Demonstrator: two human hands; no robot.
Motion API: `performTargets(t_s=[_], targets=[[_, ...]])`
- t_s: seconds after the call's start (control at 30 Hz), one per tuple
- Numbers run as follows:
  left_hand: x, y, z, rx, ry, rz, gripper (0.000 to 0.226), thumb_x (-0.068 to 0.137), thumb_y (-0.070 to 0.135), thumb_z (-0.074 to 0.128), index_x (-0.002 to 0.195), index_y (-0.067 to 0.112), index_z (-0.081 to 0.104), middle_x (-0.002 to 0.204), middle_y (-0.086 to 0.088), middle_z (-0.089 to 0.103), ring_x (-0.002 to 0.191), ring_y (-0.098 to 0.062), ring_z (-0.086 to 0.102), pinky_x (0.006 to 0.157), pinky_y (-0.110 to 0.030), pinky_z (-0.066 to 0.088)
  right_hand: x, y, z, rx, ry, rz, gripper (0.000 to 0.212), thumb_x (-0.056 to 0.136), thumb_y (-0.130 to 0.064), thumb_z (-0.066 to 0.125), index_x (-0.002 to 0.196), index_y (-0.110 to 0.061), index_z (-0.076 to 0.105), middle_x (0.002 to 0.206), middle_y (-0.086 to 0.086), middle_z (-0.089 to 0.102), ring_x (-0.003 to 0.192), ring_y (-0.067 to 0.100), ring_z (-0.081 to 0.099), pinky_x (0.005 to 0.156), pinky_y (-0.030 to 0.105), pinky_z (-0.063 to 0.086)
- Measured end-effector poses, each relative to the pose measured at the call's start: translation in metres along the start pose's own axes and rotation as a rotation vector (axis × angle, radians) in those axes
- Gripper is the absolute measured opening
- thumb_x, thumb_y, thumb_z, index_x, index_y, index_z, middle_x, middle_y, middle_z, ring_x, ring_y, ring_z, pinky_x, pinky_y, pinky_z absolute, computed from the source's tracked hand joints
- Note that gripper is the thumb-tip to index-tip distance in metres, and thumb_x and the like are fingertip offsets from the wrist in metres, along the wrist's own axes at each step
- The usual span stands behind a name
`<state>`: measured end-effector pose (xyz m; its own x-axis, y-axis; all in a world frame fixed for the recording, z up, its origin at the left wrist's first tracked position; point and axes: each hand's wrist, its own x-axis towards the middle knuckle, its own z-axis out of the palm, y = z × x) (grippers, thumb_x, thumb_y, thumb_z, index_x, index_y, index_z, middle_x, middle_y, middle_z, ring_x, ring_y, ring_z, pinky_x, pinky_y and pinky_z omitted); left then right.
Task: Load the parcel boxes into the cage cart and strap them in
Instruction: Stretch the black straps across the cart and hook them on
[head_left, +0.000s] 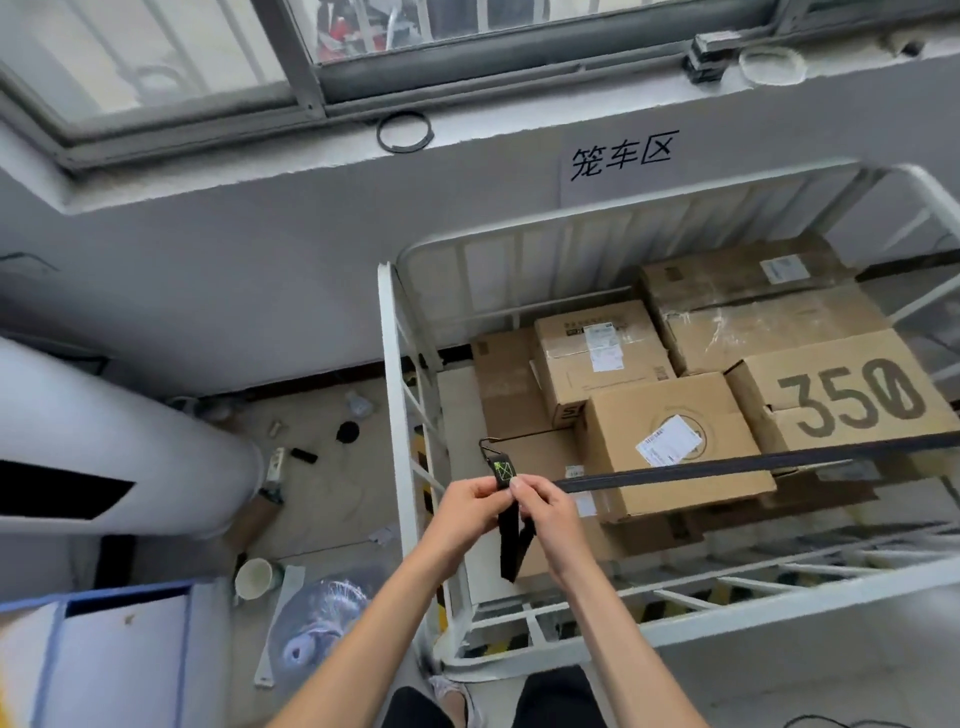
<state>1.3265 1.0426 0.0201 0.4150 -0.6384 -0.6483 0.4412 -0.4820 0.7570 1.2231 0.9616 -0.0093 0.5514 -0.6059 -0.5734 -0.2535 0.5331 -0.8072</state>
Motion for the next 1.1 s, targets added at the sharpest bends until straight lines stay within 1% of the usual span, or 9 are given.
performTargets(t_s=[0.17,0.3,0.37,0.47,0.63,0.73,0.8,0.87,1.1], targets=[[0.004,-0.013,-0.003,0.073,0.114,-0.029,0.018,0.094,0.009,0.061,0.093,0.013,0.078,0.075,0.003,0.072,0.07,-0.005,0.065,0.068,-0.017,0.052,0.023,0.006,0.001,-0.092,-0.067,0.079,0.012,0.093,-0.013,0.067,0.098,-0.019,0.075,0.085,-0.007,0.076,0.076,-0.004,0.068,0.061,0.009,0.049],[0.002,-0.035,-0.013,0.15,0.139,-0.108,0.025,0.092,0.014,0.059,0.072,0.024,0.068,0.055,0.015,0.051,0.055,-0.005,0.044,0.053,-0.014,0.036,0.04,0.021,0.015,-0.22,-0.107,0.18,0.011,0.092,-0.011,0.065,0.092,-0.015,0.075,0.087,0.002,0.073,0.073,0.007,0.065,0.057,0.012,0.05],[-0.001,-0.049,-0.027,0.195,0.175,-0.096,0.02,0.095,0.021,0.058,0.08,0.027,0.07,0.063,0.017,0.054,0.061,-0.004,0.048,0.056,-0.012,0.038,0.048,0.034,0.019,-0.289,-0.127,0.211,0.011,0.092,-0.01,0.065,0.095,-0.012,0.075,0.087,0.002,0.072,0.076,0.011,0.063,0.06,0.013,0.05],[-0.006,-0.066,-0.061,0.026,0.329,-0.107,0.017,0.098,0.02,0.061,0.111,0.021,0.071,0.099,0.01,0.074,0.093,-0.008,0.07,0.083,-0.021,0.055,0.061,0.053,0.022,-0.396,-0.174,0.25,0.014,0.094,-0.011,0.063,0.103,-0.01,0.074,0.09,0.001,0.072,0.08,0.013,0.062,0.068,0.021,0.051],[-0.001,-0.096,-0.139,-0.204,0.572,-0.131,0.017,0.1,0.009,0.057,0.111,0.008,0.069,0.093,-0.009,0.075,0.079,-0.016,0.074,0.065,-0.026,0.059,0.078,0.08,0.033,-0.571,-0.24,0.238,0.016,0.096,-0.013,0.061,0.107,-0.014,0.073,0.091,-0.01,0.068,0.082,0.004,0.06,0.062,0.008,0.044],[0.01,-0.114,-0.167,-0.192,0.571,-0.184,0.017,0.101,0.014,0.056,0.112,0.011,0.069,0.104,-0.008,0.074,0.095,-0.02,0.072,0.072,-0.029,0.056,0.082,0.094,0.048,-0.662,-0.28,0.241,0.02,0.097,-0.012,0.059,0.11,-0.012,0.073,0.096,-0.007,0.067,0.089,0.007,0.061,0.068,0.006,0.043],[0.018,-0.123,-0.179,-0.223,0.554,-0.219,0.019,0.102,0.022,0.055,0.11,0.015,0.07,0.109,-0.005,0.075,0.104,-0.021,0.07,0.078,-0.031,0.055,0.081,0.102,0.056,-0.689,-0.282,0.255,0.021,0.098,-0.011,0.058,0.111,-0.011,0.074,0.1,-0.003,0.068,0.093,0.011,0.062,0.075,0.015,0.046],[0.025,-0.129,-0.19,-0.243,0.521,-0.229,0.023,0.103,0.028,0.052,0.111,0.018,0.071,0.11,-0.001,0.076,0.108,-0.019,0.069,0.085,-0.035,0.055,0.083,0.108,0.064,-0.711,-0.27,0.264,0.02,0.098,-0.01,0.057,0.11,-0.01,0.074,0.101,0.0,0.069,0.096,0.015,0.062,0.083,0.024,0.048],[0.047,-0.147,-0.204,-0.199,0.357,-0.342,0.047,0.106,0.051,0.032,0.108,0.03,0.073,0.123,0.002,0.068,0.119,-0.015,0.058,0.104,-0.044,0.041,0.093,0.123,0.085,-0.786,-0.274,0.266,0.021,0.1,-0.006,0.054,0.111,-0.006,0.072,0.102,0.006,0.069,0.096,0.018,0.062,0.089,0.03,0.048]])
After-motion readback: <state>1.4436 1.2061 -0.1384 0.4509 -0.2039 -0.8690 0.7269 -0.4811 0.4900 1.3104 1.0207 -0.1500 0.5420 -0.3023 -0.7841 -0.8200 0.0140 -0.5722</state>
